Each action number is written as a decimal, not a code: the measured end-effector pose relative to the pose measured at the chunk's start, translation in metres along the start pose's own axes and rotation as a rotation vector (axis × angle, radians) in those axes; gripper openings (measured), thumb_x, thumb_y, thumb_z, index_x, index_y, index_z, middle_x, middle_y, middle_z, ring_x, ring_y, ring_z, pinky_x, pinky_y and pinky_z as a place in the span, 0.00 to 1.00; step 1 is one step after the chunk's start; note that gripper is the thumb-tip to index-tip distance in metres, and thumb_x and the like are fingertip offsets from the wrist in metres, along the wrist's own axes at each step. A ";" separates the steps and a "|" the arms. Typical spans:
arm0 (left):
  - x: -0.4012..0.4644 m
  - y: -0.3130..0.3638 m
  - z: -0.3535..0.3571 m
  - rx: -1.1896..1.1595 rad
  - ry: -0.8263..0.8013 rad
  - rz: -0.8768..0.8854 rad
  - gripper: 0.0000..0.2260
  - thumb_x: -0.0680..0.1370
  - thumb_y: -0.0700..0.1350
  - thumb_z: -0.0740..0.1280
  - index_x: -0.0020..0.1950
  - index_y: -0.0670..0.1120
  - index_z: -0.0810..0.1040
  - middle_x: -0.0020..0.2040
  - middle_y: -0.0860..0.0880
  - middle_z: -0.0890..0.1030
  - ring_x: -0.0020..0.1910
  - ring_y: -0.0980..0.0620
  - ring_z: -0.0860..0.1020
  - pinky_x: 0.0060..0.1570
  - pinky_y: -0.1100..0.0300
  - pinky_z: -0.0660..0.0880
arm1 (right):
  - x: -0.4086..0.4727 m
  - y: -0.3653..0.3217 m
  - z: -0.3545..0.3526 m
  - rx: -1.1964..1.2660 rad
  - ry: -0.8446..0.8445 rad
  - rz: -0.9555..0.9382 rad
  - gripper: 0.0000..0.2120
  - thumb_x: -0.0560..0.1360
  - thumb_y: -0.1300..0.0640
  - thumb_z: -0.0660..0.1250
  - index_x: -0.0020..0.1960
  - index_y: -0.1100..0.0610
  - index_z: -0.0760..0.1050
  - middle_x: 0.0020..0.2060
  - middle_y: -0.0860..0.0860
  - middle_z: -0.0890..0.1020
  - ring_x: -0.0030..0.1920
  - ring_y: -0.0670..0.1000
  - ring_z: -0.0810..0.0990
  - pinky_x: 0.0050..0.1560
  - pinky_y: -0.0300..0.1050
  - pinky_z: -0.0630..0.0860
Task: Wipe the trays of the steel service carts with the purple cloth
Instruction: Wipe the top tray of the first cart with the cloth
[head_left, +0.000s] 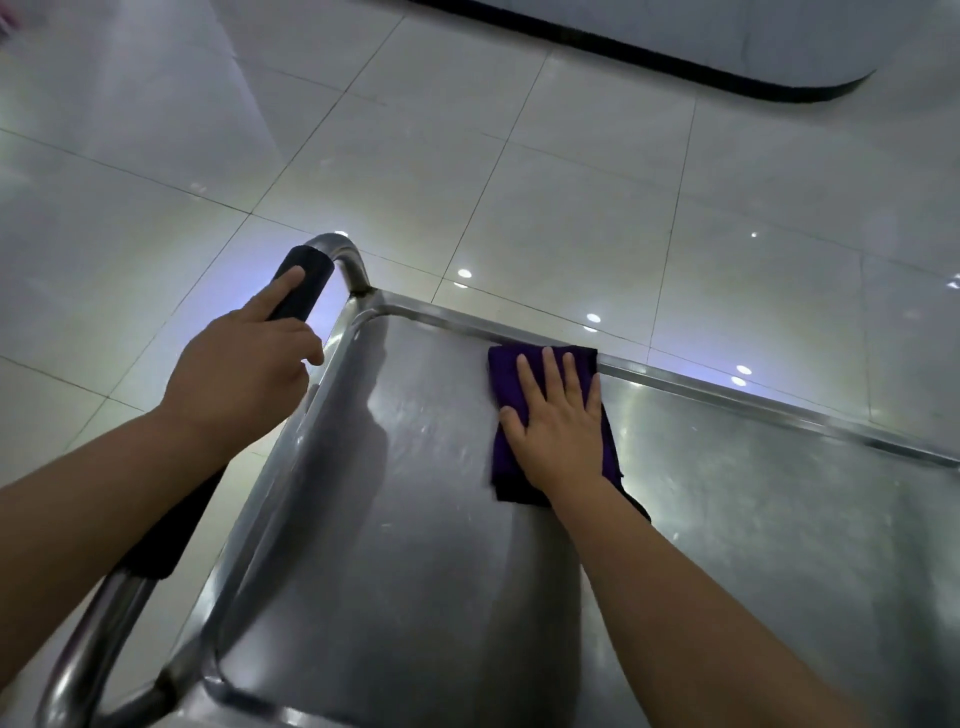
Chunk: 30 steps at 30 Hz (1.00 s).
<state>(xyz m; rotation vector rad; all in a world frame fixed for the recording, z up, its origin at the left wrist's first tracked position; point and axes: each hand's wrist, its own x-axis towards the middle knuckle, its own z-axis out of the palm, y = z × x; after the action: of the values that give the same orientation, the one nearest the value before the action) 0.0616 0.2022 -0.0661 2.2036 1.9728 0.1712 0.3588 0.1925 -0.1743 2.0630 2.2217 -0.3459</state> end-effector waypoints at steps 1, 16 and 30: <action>-0.001 0.000 0.001 0.011 0.006 0.004 0.12 0.70 0.36 0.68 0.41 0.55 0.80 0.73 0.51 0.67 0.64 0.48 0.75 0.37 0.56 0.70 | -0.006 0.013 -0.001 -0.005 0.005 0.025 0.32 0.76 0.39 0.39 0.79 0.47 0.41 0.79 0.51 0.43 0.78 0.53 0.38 0.74 0.56 0.33; -0.006 0.015 -0.008 -0.042 0.027 -0.079 0.13 0.69 0.32 0.67 0.41 0.49 0.82 0.76 0.50 0.63 0.54 0.39 0.79 0.40 0.53 0.69 | -0.070 0.104 -0.007 0.042 0.024 0.539 0.29 0.81 0.45 0.48 0.79 0.49 0.44 0.79 0.54 0.46 0.78 0.56 0.42 0.75 0.59 0.39; -0.006 -0.016 -0.014 -0.308 0.091 -0.008 0.12 0.72 0.35 0.62 0.43 0.49 0.83 0.74 0.49 0.65 0.70 0.54 0.67 0.50 0.58 0.67 | -0.018 -0.123 0.015 0.044 0.003 0.390 0.31 0.80 0.42 0.45 0.79 0.49 0.38 0.78 0.56 0.41 0.77 0.59 0.38 0.73 0.63 0.35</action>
<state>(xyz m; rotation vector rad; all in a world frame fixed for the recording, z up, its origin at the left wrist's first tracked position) 0.0427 0.1991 -0.0559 2.0217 1.8523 0.5443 0.2368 0.1642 -0.1724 2.4496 1.7659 -0.3576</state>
